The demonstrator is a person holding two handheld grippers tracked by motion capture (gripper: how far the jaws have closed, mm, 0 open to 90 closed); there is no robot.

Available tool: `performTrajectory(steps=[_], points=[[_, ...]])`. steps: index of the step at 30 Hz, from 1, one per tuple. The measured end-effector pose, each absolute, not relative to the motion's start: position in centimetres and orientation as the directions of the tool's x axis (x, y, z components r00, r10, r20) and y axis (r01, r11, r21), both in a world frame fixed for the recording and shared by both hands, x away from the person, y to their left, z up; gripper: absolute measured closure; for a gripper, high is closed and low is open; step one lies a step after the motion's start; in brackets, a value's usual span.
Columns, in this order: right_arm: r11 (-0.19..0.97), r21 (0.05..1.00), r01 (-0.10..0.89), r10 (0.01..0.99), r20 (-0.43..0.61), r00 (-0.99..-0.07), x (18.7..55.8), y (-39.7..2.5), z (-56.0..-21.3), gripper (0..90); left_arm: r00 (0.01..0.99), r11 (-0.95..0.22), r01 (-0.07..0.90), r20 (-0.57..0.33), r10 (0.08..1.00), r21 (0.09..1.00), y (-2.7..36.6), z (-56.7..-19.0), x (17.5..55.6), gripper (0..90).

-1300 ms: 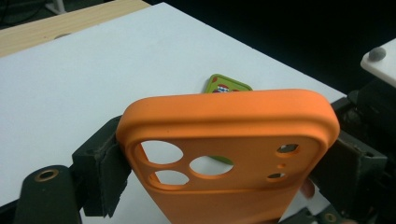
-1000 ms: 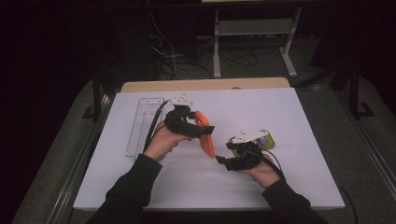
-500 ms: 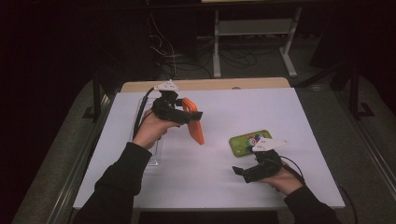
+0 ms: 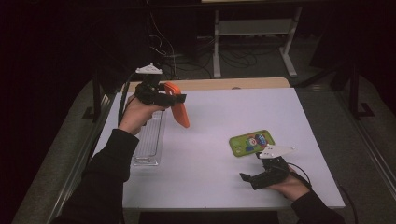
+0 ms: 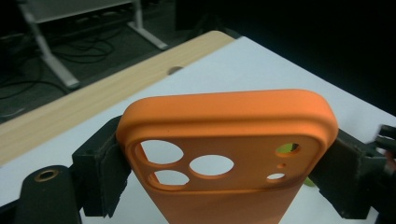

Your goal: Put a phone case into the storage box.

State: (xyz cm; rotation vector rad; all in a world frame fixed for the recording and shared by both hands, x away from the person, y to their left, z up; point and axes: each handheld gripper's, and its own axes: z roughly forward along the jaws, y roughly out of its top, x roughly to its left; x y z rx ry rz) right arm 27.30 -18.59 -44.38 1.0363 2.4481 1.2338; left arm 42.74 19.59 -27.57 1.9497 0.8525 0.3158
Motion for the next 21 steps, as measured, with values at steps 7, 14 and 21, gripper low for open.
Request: performTrajectory(steps=[7,14,21], points=[[0.393,0.773,0.498,0.679,0.121,-0.724,27.3,-18.5,-44.2,0.0,0.68,-0.294,0.435,-0.097,0.726,0.851,21.4,-26.2,43.9,15.0],[0.393,0.773,0.498,0.684,0.116,-0.72,27.3,-18.5,-44.2,0.0,0.603,-0.293,0.449,-0.044,0.796,0.844,22.8,-25.5,45.5,15.0],[0.396,0.772,0.497,0.684,0.113,-0.721,27.3,-18.5,-44.1,0.0,0.502,-0.291,0.484,0.011,0.865,0.825,23.8,-26.6,47.4,14.9]])
